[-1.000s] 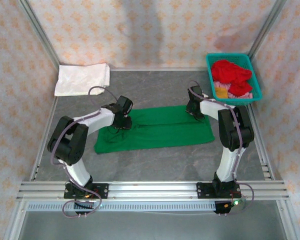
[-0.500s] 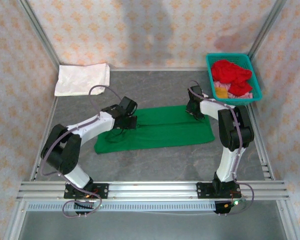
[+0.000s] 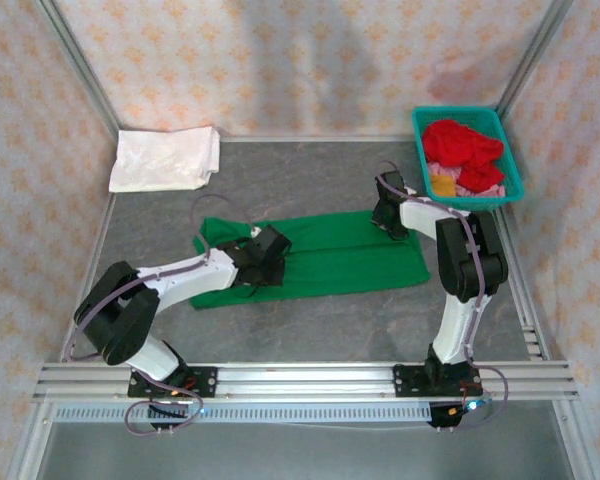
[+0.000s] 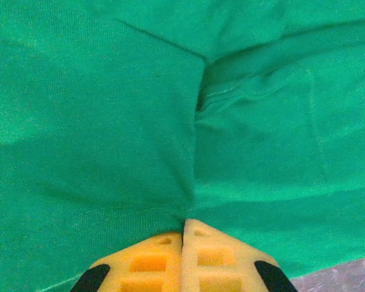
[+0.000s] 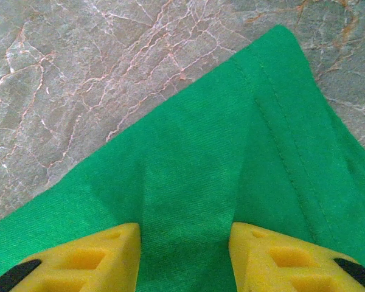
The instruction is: Fold and stack the t-shirts
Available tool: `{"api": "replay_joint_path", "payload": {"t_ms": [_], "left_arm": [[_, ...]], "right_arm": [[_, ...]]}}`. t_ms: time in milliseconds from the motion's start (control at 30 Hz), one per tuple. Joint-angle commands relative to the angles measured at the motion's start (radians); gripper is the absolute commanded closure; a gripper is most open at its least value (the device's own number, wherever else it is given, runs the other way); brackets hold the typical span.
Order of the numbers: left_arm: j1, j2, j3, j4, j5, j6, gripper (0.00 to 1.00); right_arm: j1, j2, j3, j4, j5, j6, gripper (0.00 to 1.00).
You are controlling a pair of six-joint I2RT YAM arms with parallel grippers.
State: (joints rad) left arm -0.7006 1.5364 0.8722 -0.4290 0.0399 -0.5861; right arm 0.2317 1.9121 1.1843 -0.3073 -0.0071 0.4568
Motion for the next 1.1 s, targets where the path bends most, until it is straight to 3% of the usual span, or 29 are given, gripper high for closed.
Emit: {"api": "replay_joint_path", "payload": {"t_ms": [0, 100, 300, 367, 433, 533, 800, 1067], "left_arm": [[-0.039, 0.012, -0.01, -0.01, -0.071, -0.052, 0.94], [-0.069, -0.024, 0.023, -0.055, -0.108, -0.023, 0.62], [-0.065, -0.267, -0.015, -0.036, -0.164, 0.021, 0.41], [0.003, -0.335, -0.03, -0.041, -0.163, 0.02, 0.4], [0.136, -0.35, -0.042, -0.031, -0.098, 0.021, 0.4], [0.294, -0.268, -0.01, -0.007, -0.037, 0.093, 0.43], [0.474, 0.042, 0.094, 0.077, -0.015, 0.124, 0.49], [0.594, 0.187, 0.11, 0.071, 0.065, 0.072, 0.49]], "right_arm": [[-0.011, 0.044, 0.008, -0.056, 0.008, 0.005, 0.56], [-0.011, 0.049, 0.018, -0.067, 0.01, 0.008, 0.56], [-0.012, 0.054, 0.03, -0.086, 0.008, 0.01, 0.56], [-0.012, 0.054, 0.043, -0.119, 0.016, 0.013, 0.56], [-0.01, 0.046, 0.047, -0.136, 0.008, 0.008, 0.56], [-0.003, 0.009, 0.052, -0.165, 0.001, -0.005, 0.56], [0.016, -0.059, 0.074, -0.234, 0.027, -0.045, 0.54], [-0.005, -0.033, 0.049, -0.19, 0.026, -0.029, 0.52]]}}
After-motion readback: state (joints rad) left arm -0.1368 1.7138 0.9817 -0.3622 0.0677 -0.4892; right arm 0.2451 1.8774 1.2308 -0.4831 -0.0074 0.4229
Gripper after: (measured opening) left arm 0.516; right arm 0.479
